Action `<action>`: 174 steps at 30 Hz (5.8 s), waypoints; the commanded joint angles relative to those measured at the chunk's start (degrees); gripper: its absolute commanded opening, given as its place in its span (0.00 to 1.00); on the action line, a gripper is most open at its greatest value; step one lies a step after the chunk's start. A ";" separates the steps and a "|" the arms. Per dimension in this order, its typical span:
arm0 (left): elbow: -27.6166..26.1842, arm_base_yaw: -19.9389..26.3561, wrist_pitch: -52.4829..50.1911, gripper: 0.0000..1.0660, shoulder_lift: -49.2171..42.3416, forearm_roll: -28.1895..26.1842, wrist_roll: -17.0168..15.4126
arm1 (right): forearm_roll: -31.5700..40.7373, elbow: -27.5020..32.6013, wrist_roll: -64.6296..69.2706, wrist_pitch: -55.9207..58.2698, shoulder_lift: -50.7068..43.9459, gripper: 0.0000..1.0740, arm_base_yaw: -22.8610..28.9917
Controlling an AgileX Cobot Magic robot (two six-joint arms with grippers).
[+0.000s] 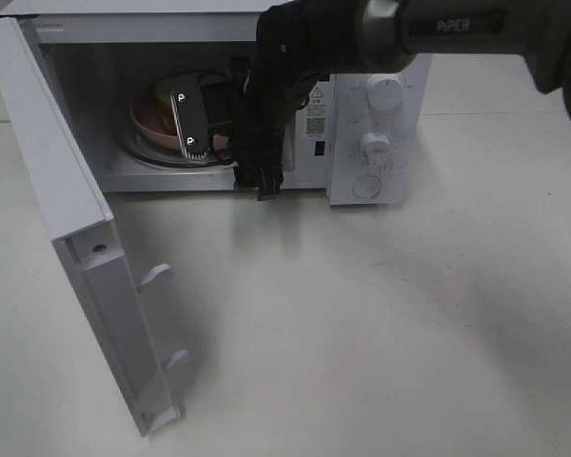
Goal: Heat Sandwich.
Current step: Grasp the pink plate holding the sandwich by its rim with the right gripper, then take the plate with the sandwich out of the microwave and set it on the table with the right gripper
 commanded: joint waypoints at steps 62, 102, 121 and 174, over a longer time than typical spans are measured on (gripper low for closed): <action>-0.06 -0.40 -0.34 0.94 -0.46 -0.34 -0.17 | 4.18 -10.31 0.11 8.14 5.27 0.00 -1.83; -0.06 -0.40 -0.34 0.94 -0.46 -0.34 -0.17 | 4.64 26.24 -10.71 -9.91 -18.16 0.00 0.23; -0.06 -0.40 -0.34 0.94 -0.46 -0.34 -0.17 | 4.18 42.86 -13.29 -12.83 -29.51 0.00 2.81; -0.06 -0.40 -0.34 0.94 -0.46 -0.34 -0.17 | -8.77 77.23 -2.23 -2.64 -73.17 0.00 2.92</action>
